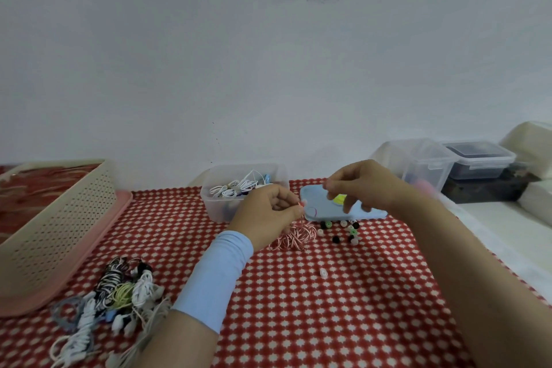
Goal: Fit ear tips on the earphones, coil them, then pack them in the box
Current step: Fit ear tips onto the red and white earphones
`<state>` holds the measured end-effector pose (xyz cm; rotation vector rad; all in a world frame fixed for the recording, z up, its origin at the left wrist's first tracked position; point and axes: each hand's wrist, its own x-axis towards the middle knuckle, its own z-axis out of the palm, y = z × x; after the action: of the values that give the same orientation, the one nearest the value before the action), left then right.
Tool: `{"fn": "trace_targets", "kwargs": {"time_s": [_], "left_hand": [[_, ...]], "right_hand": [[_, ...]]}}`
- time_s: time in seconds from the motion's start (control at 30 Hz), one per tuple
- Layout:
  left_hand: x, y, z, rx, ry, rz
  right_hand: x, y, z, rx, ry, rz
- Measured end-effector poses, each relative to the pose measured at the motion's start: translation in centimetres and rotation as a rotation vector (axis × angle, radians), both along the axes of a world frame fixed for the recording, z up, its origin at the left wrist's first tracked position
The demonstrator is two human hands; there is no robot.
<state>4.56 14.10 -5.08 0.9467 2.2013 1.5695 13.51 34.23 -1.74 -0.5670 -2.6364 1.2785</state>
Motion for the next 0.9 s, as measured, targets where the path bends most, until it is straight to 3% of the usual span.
{"fn": "trace_targets", "kwargs": {"time_s": [0.17, 0.43, 0.77, 0.9], "left_hand": [[0.2, 0.0, -0.1, -0.065, 0.011, -0.087], [0.4, 0.1, -0.2, -0.115, 0.006, -0.105], [0.0, -0.6, 0.2, -0.255, 0.123, -0.095], [0.2, -0.6, 0.4, -0.345, 0.173, -0.122]], "right_hand": [[-0.1, 2.1, -1.1, 0.356, -0.280, -0.067], [-0.3, 1.5, -1.7, 0.686, -0.439, -0.072], [0.3, 2.4, -0.5, 0.587, -0.197, -0.148], [0.1, 2.1, -0.7, 0.614, -0.247, -0.134]]}}
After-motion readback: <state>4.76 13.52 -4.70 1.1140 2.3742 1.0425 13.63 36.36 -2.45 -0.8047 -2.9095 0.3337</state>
